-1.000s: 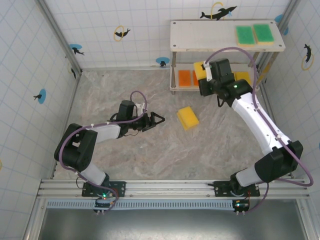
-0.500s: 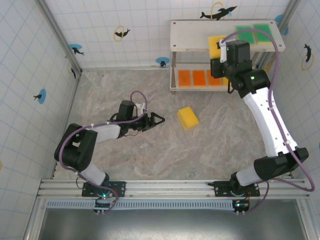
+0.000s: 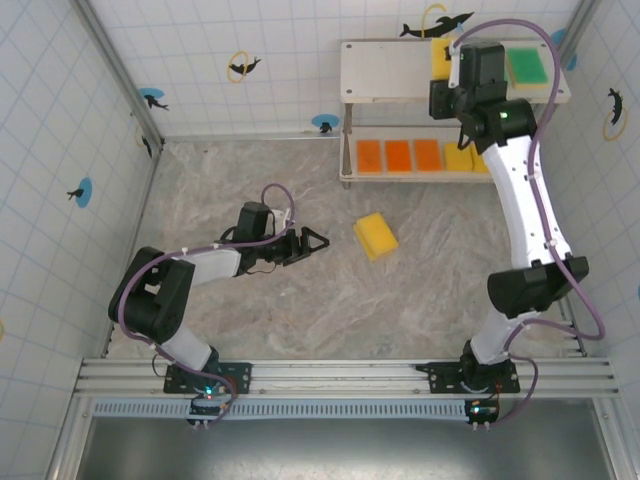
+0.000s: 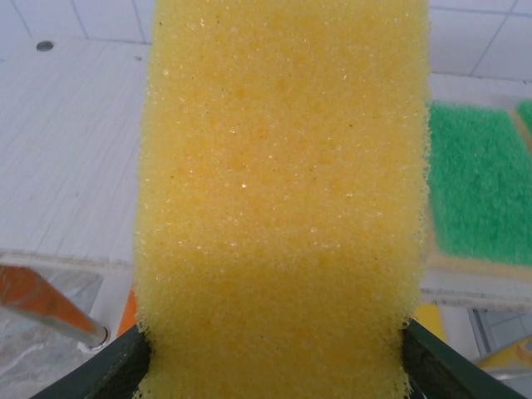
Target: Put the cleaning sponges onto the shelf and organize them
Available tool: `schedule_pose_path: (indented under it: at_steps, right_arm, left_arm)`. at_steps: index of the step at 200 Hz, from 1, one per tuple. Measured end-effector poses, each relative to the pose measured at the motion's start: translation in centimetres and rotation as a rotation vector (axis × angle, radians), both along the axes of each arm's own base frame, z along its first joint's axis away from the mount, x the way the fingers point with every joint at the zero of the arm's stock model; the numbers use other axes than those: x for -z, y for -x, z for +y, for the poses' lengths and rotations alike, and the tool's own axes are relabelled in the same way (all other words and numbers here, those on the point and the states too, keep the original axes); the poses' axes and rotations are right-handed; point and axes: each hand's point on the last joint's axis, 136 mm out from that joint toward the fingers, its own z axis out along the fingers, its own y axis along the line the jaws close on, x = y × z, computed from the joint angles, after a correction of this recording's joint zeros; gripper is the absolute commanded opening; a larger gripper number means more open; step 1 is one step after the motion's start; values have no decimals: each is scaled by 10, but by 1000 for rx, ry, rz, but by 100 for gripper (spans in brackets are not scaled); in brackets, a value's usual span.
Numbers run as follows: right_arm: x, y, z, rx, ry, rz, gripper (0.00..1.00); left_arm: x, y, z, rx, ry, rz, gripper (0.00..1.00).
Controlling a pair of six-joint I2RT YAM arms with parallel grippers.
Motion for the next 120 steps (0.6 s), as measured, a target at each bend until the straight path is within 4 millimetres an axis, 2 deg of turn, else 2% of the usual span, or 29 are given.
schedule_pose_path:
  at_steps: [53,120]
  right_arm:
    - [3,-30,-9,21,-14,5,62]
    - [22,-47,-22,33,-55,45,63]
  left_arm:
    - [-3,-1,2,-4,-1,-15,97]
    - [-2,-1,2,-5,-4,-9,98]
